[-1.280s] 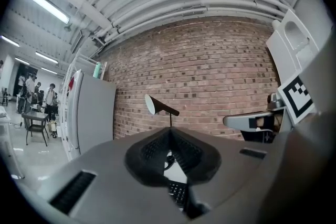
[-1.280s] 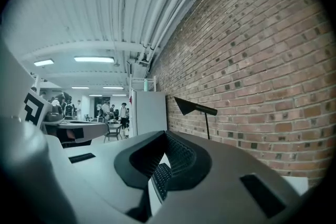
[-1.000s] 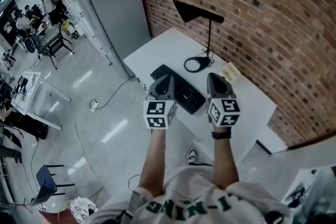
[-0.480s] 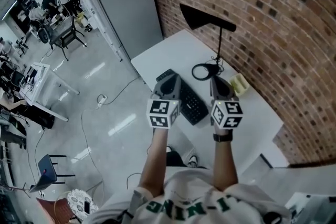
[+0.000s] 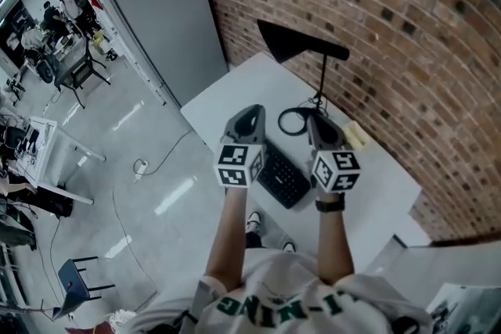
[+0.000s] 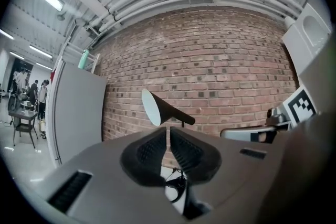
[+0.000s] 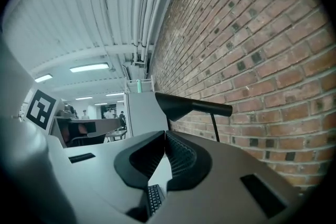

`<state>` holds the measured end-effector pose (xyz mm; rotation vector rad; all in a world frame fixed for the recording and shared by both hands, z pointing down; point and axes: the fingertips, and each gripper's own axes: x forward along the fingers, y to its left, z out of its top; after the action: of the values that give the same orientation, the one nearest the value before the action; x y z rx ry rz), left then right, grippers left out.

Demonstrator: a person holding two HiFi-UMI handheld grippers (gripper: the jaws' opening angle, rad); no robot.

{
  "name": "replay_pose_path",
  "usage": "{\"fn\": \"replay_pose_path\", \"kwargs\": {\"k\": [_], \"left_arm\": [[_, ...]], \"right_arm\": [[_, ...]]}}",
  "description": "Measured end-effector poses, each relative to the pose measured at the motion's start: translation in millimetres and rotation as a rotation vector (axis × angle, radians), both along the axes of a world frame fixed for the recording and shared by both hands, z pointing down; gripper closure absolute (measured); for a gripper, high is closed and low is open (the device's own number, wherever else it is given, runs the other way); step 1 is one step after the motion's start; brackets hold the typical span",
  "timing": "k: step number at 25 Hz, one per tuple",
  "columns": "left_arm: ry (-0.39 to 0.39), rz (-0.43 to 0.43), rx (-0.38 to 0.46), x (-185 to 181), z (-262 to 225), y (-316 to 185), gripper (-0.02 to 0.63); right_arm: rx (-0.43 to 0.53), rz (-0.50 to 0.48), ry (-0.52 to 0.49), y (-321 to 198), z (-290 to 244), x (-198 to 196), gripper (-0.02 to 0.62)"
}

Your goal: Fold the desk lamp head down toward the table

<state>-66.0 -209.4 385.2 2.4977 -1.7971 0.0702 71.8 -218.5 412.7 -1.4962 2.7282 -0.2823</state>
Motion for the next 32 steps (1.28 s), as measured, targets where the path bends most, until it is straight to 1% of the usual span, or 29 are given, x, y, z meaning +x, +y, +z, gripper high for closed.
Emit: {"fn": "replay_pose_path", "kwargs": {"k": [7,15,19,22,24,27,30,32], "left_arm": [[0.019,0.090,0.026,-13.1,-21.6,-65.6,0.600],[0.002,0.210,0.024,-10.4,-23.4,-113.7,0.551],[-0.005,0.277,0.042,-1.7,-26.9,-127.2,0.514],[0.020,0.310,0.099,2.3,-37.1,-132.9,0.485],[0.038,0.332,0.118,5.8,-40.2,-135.8,0.464],[0.037,0.358,0.113,13.0,-38.0,-140.0,0.454],[0.024,0.366,0.105,16.9,-35.7,-143.8,0.454],[0.029,0.370,0.099,18.2,-34.9,-145.7,0.454]], "right_arm": [[0.007,0.043,-0.001,-47.9,-5.1,-18.9,0.595],[0.006,0.090,-0.002,-85.1,-2.8,-28.9,0.595],[0.003,0.114,0.001,-97.6,-2.3,-26.8,0.595],[0.008,0.126,0.013,-104.7,-2.6,-26.1,0.595],[0.008,0.128,0.022,-108.0,-2.4,-25.1,0.595],[-0.001,0.137,0.029,-111.4,0.5,-20.3,0.595],[-0.003,0.140,0.037,-113.2,0.5,-17.1,0.595],[-0.003,0.141,0.036,-113.7,-0.5,-16.1,0.595]]}}
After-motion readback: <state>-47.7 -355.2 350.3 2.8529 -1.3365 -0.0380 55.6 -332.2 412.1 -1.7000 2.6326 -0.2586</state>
